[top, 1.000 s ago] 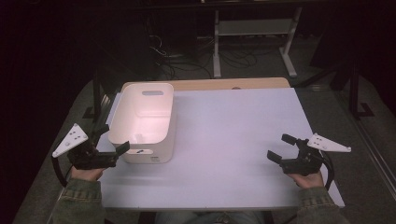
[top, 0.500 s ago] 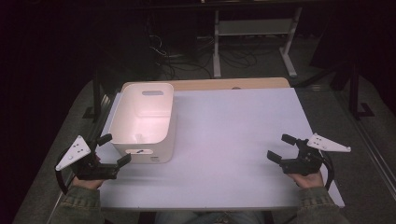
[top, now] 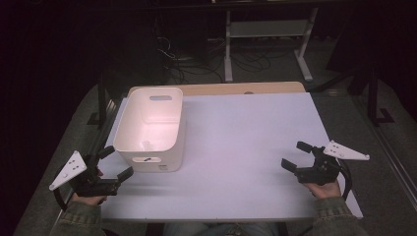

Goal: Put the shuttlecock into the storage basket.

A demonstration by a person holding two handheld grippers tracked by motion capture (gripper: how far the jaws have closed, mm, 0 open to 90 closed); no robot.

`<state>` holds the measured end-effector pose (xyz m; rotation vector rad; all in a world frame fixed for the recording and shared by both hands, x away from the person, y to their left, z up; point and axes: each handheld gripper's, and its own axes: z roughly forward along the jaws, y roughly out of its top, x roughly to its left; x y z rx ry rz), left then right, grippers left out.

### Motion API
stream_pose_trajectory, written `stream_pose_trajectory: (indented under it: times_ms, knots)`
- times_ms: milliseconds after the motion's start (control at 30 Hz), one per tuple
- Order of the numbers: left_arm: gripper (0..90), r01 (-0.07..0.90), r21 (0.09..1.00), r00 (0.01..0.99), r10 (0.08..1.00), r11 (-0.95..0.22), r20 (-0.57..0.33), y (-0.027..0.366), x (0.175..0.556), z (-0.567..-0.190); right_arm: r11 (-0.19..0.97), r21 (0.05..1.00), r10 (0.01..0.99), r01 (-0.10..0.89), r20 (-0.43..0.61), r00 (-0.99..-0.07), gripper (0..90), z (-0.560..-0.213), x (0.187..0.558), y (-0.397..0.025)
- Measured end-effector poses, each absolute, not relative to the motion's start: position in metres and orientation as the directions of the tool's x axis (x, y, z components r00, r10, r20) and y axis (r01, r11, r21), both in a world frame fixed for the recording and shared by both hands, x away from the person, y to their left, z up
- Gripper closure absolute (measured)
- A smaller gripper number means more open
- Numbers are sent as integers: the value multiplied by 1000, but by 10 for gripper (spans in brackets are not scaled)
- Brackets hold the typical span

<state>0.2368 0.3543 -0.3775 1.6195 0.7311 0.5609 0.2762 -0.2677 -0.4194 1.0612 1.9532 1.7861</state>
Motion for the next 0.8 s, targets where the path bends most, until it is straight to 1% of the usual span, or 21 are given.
stream_pose_trajectory:
  times_ms: [233,567,800]
  knots:
    - [0,168,981,692,720,-95,-49,359,233,-389,-34,948,679,318,255,-689,0,-420,277,-268]
    - [0,203,976,686,723,-75,-87,363,237,-406,-33,949,676,313,252,-692,0,-419,277,-268]
    - [0,209,975,680,728,-77,-88,363,238,-406,-31,948,677,317,253,-691,0,-420,277,-268]
